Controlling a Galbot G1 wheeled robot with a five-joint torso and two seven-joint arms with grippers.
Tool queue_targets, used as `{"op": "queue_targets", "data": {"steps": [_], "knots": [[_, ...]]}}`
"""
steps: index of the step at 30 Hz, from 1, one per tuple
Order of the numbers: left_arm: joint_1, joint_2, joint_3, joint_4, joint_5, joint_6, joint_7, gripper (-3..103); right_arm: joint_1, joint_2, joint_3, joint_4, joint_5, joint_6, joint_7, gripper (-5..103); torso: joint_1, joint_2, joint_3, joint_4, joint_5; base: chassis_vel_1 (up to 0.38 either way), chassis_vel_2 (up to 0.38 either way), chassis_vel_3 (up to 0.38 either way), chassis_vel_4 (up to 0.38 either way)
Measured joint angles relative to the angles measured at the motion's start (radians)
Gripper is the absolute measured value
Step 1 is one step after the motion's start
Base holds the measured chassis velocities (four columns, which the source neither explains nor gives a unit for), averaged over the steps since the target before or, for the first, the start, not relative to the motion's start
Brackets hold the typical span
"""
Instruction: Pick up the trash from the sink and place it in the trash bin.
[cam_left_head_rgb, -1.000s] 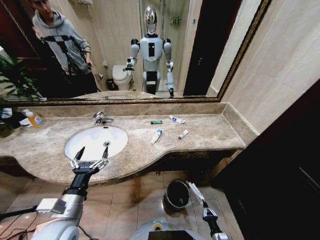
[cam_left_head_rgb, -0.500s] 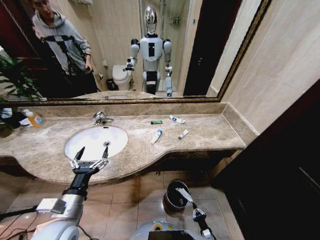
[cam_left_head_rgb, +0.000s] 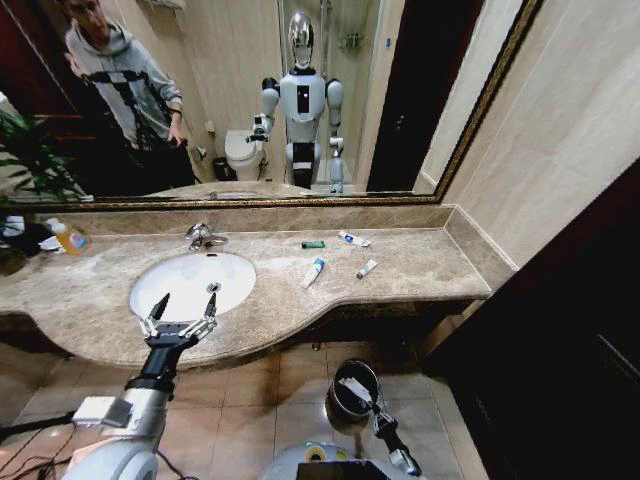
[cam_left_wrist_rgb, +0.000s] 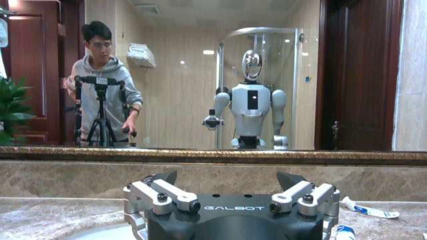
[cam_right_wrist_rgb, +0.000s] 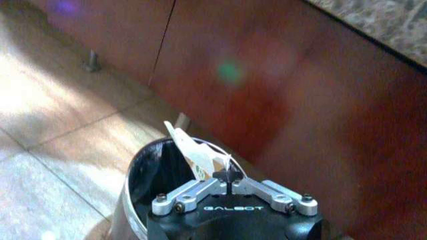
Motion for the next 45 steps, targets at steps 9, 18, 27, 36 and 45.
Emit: {"op": "queue_targets", "data": {"steps": [9,18,27,36,45], "knots": [[0.000,0.000,0.000,0.000,0.000,0.000,0.000,100,0.060,-0.005,0.003,-0.055,-0.041,-0.073,-0.003,0,0.000,0.000,0.000,0.0000,0.0001,0.000,0.000,0.000,0.000],[0.000,0.000,0.000,0.000,0.000,0.000,0.000,100,0.098,-0.006,0.006,-0.081,-0.036,-0.092,-0.024,22,0.000,0.000,0.000,0.0000,0.0001,0.000,0.000,0.000,0.000],[0.000,0.000,0.000,0.000,0.000,0.000,0.000,100,0.093,-0.006,0.004,-0.071,-0.028,-0.096,-0.030,55,0.000,0.000,0.000,0.0000,0.0000,0.000,0.000,0.000,0.000],[0.000,0.000,0.000,0.000,0.000,0.000,0.000,100,0.074,-0.002,0.003,-0.033,-0.018,-0.099,-0.035,83,0.000,0.000,0.000,0.0000,0.0001,0.000,0.000,0.000,0.000],[0.000,0.000,0.000,0.000,0.000,0.000,0.000,100,0.015,-0.010,0.005,0.084,0.051,-0.113,-0.068,100,0.000,0.000,0.000,0.0000,0.0002,0.000,0.000,0.000,0.000]]}}
